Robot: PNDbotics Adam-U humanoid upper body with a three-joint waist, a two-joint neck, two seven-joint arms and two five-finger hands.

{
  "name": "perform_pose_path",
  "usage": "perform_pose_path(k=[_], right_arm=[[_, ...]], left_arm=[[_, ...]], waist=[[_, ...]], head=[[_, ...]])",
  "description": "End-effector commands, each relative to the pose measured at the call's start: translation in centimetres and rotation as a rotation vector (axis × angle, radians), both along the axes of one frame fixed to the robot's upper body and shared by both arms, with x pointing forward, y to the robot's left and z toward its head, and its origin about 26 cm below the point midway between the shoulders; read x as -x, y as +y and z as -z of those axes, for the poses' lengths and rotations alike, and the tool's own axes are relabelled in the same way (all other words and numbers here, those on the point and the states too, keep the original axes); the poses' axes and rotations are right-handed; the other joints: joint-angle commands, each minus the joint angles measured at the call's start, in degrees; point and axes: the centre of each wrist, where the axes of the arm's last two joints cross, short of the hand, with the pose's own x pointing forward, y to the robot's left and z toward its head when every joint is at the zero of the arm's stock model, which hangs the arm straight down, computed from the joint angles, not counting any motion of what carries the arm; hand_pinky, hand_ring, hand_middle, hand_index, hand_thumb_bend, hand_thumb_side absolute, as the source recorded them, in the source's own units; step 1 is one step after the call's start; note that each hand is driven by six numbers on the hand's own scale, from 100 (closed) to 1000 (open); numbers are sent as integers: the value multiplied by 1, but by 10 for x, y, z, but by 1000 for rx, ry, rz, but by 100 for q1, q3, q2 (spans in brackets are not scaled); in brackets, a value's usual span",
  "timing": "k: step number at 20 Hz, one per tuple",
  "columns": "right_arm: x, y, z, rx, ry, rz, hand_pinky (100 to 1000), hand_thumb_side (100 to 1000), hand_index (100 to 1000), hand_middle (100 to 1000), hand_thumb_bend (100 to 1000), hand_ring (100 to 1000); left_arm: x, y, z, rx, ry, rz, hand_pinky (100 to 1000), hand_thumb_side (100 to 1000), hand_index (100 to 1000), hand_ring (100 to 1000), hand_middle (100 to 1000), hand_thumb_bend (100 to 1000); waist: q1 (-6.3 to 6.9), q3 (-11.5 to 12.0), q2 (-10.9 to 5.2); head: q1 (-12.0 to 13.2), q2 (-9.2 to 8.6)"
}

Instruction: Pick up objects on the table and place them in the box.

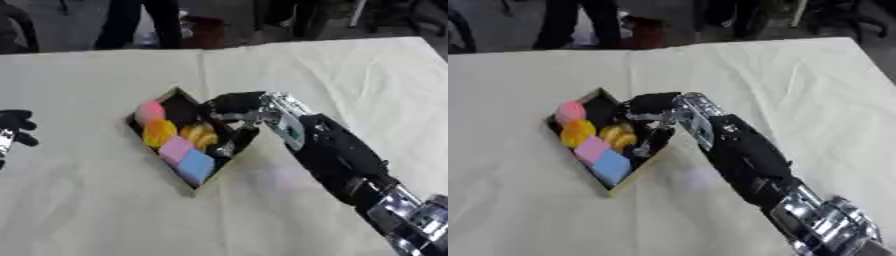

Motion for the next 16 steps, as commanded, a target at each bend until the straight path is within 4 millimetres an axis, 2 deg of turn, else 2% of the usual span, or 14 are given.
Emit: perform_pose_path(k=[1, 5, 10, 12, 16], right_arm=[[-6, -12, -28, 71, -48, -26, 855, 445, 992, 925, 275, 904], [-11, -26, -48, 90, -83, 19, 862, 475, 1000, 958, 357, 915], [-13, -46, -77, 66, -147, 81, 863, 455, 1000, 966, 378, 916], [-12, -53, -91, 25, -180, 99, 861, 411, 1000, 956, 351, 915], [-4, -70, -114, -109, -252, 131, 855, 329, 996, 919, 233, 909]], left_arm=[[1, 2, -6, -12, -18, -3, 753, 783, 743, 547, 588, 100], [1, 3, -5, -14, -16, -1, 757, 790, 745, 551, 591, 100], [1, 4, -4, -17, -11, -1, 758, 794, 746, 552, 593, 100], [1, 5, -4, -16, -10, -4, 758, 795, 745, 552, 593, 100], [1, 6, -2, -10, -8, -14, 759, 797, 746, 553, 594, 100]], waist=[[-25, -7, -112], [-36, -18, -120], [-50, -33, -128], [-55, -46, -130], [-60, -83, -129]], head=[[18, -74], [32, -70], [48, -64], [69, -64], [125, -57]])
